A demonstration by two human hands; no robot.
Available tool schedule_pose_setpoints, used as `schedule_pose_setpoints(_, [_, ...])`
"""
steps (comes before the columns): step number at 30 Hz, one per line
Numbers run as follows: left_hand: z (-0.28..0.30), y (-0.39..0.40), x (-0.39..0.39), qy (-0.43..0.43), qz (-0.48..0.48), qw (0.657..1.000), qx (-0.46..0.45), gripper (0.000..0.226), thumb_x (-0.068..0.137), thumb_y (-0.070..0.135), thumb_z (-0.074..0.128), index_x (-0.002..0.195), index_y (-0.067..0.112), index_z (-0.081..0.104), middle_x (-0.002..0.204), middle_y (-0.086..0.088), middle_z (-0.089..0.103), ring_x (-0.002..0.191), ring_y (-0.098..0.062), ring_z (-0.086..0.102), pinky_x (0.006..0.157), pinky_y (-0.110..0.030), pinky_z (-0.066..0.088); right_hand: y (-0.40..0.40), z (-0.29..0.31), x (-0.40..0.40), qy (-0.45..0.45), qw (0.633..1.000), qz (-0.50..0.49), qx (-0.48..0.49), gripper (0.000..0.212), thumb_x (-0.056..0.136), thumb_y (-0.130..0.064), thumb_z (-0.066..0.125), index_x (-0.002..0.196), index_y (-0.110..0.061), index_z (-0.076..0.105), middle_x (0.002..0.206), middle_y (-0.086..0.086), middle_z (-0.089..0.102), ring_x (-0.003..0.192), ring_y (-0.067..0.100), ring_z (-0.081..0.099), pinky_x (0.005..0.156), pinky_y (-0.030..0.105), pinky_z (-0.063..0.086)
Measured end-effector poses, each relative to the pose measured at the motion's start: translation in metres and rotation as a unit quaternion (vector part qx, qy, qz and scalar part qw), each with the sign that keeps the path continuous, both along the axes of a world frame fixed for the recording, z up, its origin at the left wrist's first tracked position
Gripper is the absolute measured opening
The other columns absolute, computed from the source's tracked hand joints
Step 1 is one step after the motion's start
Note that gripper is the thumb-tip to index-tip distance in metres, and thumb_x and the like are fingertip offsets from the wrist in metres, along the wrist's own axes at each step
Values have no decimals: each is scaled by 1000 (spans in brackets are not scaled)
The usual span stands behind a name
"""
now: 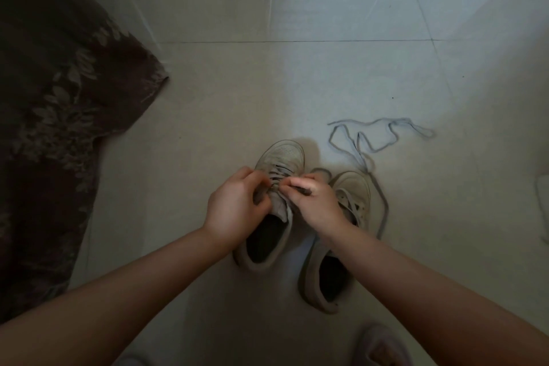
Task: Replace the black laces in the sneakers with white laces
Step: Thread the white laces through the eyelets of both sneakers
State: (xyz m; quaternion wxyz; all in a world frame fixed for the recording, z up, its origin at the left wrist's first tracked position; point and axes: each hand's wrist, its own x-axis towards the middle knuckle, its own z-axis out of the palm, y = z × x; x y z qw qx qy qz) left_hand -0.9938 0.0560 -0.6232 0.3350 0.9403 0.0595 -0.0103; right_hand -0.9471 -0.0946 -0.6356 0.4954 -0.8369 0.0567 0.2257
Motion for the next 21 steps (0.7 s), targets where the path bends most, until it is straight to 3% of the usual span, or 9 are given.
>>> schedule_pose_setpoints(2, [3, -3, 3, 20, 5, 1000, 12, 23, 71, 20, 64, 93, 20, 68, 92, -1, 62, 81, -25, 63, 61, -33, 50, 0, -1, -1, 25, 999, -5, 30, 9, 83, -13, 71, 91, -15, 75, 108, 7, 52, 102, 14, 58, 89, 9, 43])
schedule_pose_setpoints(5, [5, -6, 6, 27, -14, 997, 65, 21, 72, 17, 66, 93, 21, 69, 94, -3, 62, 79, -30, 63, 57, -32, 46, -1, -5, 0, 49, 997, -10, 58, 14, 82, -17, 72, 81, -31, 73, 113, 10, 53, 107, 18, 58, 103, 35, 44])
schedule_pose_setpoints(8, [4, -5, 12, -3, -46, 995, 83, 14, 74, 23, 59, 82, 18, 69, 88, -3, 63, 66, -31, 64, 48, -33, 47, -2, -5, 1, 60, 996, -4, 61, 17, 83, -20, 72, 78, -36, 71, 114, 10, 54, 108, 19, 58, 103, 41, 44])
schedule_pose_setpoints(12, [-3, -1, 16, -61, -96, 988, 101, 32, 75, 34, 44, 69, 16, 69, 76, -1, 64, 52, -26, 63, 37, -28, 45, -5, 0, 0, 67, 994, -3, 83, 15, 83, -18, 72, 79, -33, 72, 106, 5, 59, 102, 15, 61, 101, 36, 47])
schedule_pose_setpoints(16, [-7, 6, 14, -103, -102, 986, 88, 29, 75, 33, 47, 70, 19, 72, 74, 2, 66, 56, -21, 65, 40, -21, 43, -6, 2, -1, 8, 998, 26, 52, 9, 80, -16, 74, 88, -18, 76, 99, 8, 65, 95, 10, 62, 89, 17, 45])
schedule_pose_setpoints(21, [-9, 10, 11, -142, -113, 980, 76, 26, 75, 32, 50, 72, 21, 73, 75, 5, 68, 59, -17, 65, 42, -19, 41, -3, 2, -4, -66, 997, 33, -3, 11, 76, -17, 78, 87, -17, 77, 91, 7, 61, 86, 11, 60, 78, 3, 38])
